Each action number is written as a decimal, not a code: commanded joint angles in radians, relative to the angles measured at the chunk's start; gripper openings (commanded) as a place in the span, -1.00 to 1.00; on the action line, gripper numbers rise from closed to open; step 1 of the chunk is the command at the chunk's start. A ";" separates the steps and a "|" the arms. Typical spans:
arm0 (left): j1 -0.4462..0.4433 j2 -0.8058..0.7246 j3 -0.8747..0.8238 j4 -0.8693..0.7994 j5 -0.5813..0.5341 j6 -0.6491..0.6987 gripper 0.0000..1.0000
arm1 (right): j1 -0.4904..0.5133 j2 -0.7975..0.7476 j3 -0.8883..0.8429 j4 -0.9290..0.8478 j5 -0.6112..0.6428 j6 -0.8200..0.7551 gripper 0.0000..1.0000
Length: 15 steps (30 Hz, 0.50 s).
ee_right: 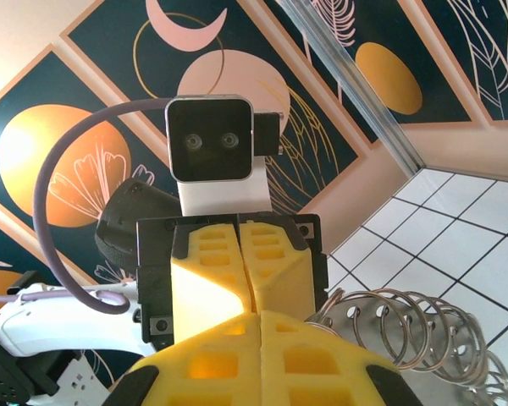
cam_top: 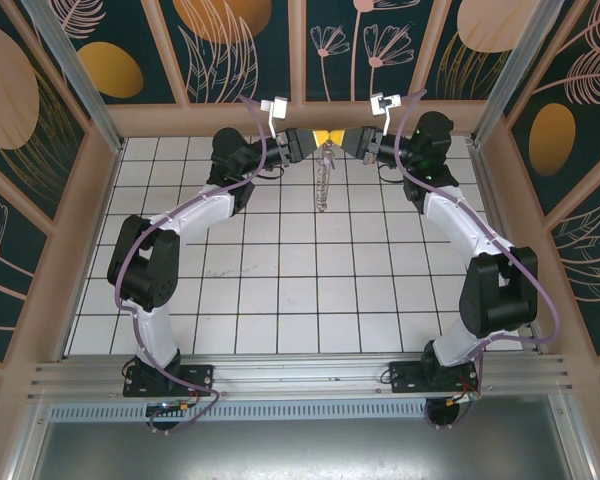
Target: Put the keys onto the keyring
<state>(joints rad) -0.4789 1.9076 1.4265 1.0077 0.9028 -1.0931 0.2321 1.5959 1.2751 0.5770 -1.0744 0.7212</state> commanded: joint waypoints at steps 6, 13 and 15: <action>-0.020 -0.010 0.006 0.036 0.020 0.044 -1.00 | 0.003 -0.022 -0.020 0.075 0.064 0.040 -1.00; -0.020 -0.022 -0.014 0.070 -0.009 0.035 -1.00 | -0.003 -0.043 -0.039 0.079 0.092 0.043 -0.69; -0.020 -0.025 -0.021 0.075 -0.017 0.038 -1.00 | -0.006 -0.052 -0.042 0.081 0.097 0.045 -0.60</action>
<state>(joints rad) -0.4854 1.9076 1.4124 1.0023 0.8814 -1.0744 0.2337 1.5879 1.2438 0.6064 -1.0183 0.7601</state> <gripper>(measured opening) 0.059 0.187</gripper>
